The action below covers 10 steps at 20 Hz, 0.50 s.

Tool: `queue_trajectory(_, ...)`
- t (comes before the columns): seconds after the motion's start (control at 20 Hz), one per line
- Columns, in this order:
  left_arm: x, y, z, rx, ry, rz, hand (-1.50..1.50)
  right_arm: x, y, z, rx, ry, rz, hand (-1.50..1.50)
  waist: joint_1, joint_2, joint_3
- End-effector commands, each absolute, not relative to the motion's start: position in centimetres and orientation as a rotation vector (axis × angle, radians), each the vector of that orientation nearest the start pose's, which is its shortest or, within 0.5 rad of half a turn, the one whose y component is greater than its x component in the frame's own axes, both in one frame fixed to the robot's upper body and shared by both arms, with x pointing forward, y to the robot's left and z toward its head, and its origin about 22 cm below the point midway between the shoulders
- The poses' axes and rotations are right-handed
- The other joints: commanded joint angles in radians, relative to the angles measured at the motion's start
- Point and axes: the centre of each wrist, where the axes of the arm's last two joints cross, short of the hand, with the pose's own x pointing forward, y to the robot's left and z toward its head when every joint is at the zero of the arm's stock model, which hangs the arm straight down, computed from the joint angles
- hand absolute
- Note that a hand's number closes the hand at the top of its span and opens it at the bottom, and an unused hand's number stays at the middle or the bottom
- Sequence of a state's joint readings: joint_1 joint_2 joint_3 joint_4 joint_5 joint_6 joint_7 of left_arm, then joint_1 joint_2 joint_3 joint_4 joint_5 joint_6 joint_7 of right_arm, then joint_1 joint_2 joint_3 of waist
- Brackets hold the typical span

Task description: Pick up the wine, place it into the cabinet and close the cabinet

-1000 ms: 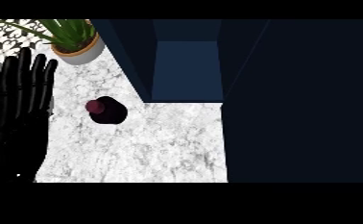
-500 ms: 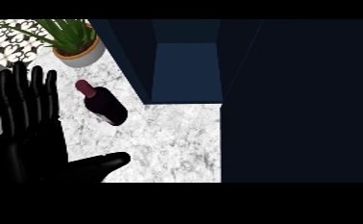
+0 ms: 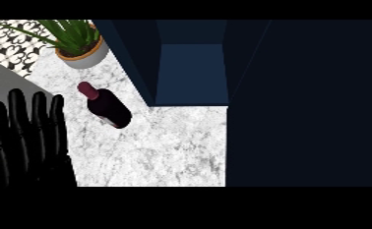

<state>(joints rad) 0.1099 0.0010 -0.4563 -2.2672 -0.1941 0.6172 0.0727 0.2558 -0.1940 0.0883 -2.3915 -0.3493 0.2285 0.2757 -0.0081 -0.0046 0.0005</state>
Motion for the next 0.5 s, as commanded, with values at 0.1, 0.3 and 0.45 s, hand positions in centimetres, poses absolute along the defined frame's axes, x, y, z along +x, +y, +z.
queue_trajectory(0.1, 13.9, 15.3, 15.4, 0.086, -2.082, 0.39, -1.5, 10.3, -24.2, 18.1, 0.437, -1.861, 0.273, -1.5, 0.002, 0.0, 0.0)
queue_trajectory(0.3, 12.4, 14.6, 16.6, 0.061, -2.075, 0.388, -1.5, 9.8, -23.5, 19.2, 0.446, -1.885, 0.277, -1.5, 0.001, -0.003, 0.001)
queue_trajectory(0.45, 11.7, 14.7, 16.3, 0.075, -2.07, 0.389, -1.5, 9.7, -22.7, 19.9, 0.451, -1.865, 0.279, -1.5, 0.007, -0.003, -0.001)
